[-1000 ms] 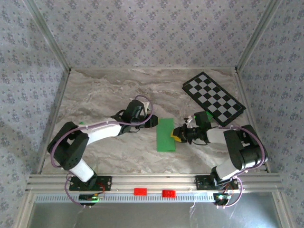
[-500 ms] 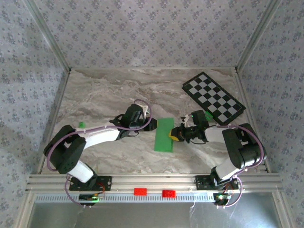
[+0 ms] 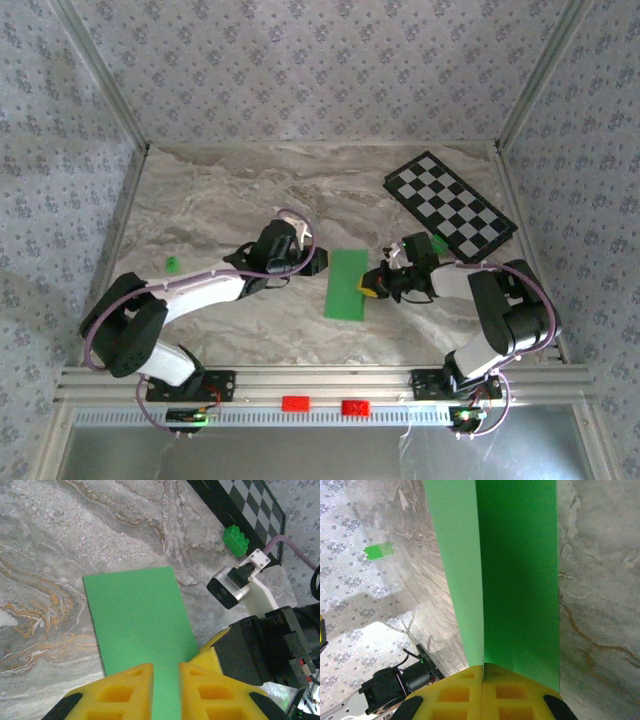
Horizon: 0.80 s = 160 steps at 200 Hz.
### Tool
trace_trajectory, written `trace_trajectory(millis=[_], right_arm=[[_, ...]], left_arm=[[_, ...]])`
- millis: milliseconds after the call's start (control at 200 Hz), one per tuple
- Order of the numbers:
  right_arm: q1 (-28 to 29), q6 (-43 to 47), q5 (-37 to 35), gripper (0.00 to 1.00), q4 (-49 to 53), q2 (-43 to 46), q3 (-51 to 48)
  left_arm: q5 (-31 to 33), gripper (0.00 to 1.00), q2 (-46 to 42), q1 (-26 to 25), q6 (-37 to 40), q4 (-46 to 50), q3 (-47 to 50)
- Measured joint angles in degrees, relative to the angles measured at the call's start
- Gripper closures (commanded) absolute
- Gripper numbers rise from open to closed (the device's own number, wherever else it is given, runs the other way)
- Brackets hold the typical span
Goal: Fold a paper plane with a square sheet of paper (pick it up from the middle)
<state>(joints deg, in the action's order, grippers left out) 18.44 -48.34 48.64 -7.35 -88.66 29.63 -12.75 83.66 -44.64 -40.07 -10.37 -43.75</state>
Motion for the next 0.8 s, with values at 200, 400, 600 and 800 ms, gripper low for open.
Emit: trace_trajectory(millis=[200, 400, 600, 800], right_arm=[[-0.07, 1.46, 0.13, 0.99, 4.63, -0.04, 4.11], [-0.07, 1.62, 0.2, 0.99, 5.57, -1.64, 6.03], [-0.07, 1.64, 0.24, 1.0, 5.7, -2.49, 6.03], [-0.44, 1.68, 0.17, 1.0, 5.7, -2.8, 6.1]], left_arm=[[0.2, 0.81, -0.35, 0.0, 0.02, 0.72, 0.0], [0.5, 0.84, -0.83, 0.0, 1.31, 1.05, 0.0], [2.49, 0.81, -2.67, 0.0, 4.33, 1.31, 0.9], [4.28, 0.72, -4.17, -2.45, 9.03, 2.03, 3.15]])
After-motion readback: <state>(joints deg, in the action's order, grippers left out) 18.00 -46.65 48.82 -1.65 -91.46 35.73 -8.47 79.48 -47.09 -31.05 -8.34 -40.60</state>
